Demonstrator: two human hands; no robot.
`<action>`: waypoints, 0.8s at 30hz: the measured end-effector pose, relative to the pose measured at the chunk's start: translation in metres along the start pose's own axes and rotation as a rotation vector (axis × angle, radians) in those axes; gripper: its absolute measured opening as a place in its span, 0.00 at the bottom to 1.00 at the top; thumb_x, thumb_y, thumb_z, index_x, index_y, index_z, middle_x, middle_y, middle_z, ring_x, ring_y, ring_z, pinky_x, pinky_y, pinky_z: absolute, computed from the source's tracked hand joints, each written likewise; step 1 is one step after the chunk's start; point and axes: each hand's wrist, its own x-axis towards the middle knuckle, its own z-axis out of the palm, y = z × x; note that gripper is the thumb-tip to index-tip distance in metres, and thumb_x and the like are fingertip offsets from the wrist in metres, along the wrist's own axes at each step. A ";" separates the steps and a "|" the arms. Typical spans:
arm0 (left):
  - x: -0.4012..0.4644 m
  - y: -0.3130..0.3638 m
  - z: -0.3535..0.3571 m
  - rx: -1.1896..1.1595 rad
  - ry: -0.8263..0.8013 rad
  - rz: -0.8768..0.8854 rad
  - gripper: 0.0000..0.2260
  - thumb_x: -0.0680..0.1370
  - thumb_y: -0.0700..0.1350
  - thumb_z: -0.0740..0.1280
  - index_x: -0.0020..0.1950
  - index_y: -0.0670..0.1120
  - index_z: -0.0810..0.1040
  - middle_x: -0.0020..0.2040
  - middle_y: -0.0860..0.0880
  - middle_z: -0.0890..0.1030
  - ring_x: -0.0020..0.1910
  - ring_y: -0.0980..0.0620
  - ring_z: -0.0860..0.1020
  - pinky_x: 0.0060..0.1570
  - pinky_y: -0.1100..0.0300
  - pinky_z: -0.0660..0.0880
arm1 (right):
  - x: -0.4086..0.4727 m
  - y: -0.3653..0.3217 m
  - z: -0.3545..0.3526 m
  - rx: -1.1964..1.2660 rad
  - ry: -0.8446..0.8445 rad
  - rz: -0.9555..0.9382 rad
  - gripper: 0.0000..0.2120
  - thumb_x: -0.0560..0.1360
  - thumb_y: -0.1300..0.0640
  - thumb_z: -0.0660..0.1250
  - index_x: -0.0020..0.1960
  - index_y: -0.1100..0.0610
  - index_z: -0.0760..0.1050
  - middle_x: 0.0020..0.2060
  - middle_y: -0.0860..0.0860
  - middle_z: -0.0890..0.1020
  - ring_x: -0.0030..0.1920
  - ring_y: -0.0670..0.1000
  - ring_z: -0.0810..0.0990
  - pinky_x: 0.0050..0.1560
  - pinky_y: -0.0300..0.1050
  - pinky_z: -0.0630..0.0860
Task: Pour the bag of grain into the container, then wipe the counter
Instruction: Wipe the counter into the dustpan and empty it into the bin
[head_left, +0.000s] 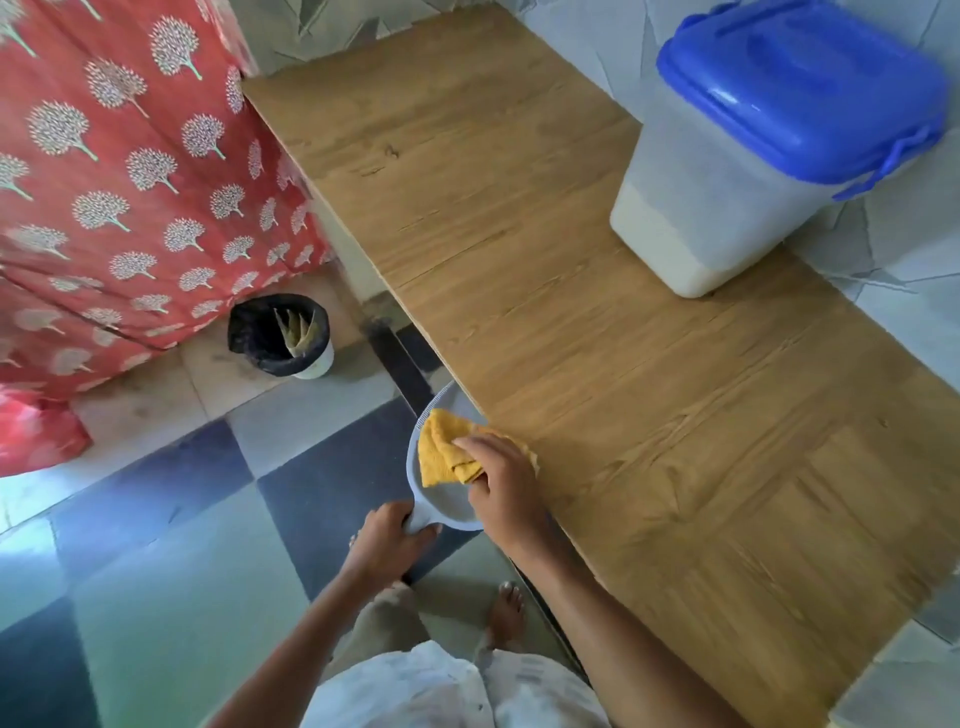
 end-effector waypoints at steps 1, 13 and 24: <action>0.005 -0.007 -0.009 -0.001 0.002 -0.017 0.15 0.74 0.50 0.72 0.30 0.54 0.72 0.26 0.56 0.74 0.27 0.57 0.70 0.31 0.57 0.67 | 0.011 -0.008 0.006 0.033 0.055 0.003 0.26 0.66 0.71 0.61 0.62 0.60 0.80 0.58 0.54 0.83 0.61 0.56 0.80 0.64 0.52 0.76; 0.095 -0.115 -0.168 -0.149 0.094 -0.069 0.15 0.72 0.50 0.71 0.33 0.42 0.72 0.25 0.53 0.71 0.26 0.54 0.67 0.29 0.59 0.65 | 0.168 -0.110 0.092 0.219 0.207 0.129 0.26 0.72 0.75 0.61 0.63 0.54 0.80 0.54 0.44 0.83 0.56 0.40 0.80 0.56 0.32 0.75; 0.228 -0.190 -0.307 -0.263 0.177 -0.142 0.07 0.76 0.45 0.73 0.39 0.48 0.79 0.31 0.51 0.80 0.27 0.55 0.75 0.28 0.60 0.70 | 0.350 -0.160 0.216 0.340 0.181 0.266 0.23 0.74 0.73 0.63 0.63 0.55 0.81 0.52 0.40 0.82 0.51 0.27 0.77 0.52 0.20 0.70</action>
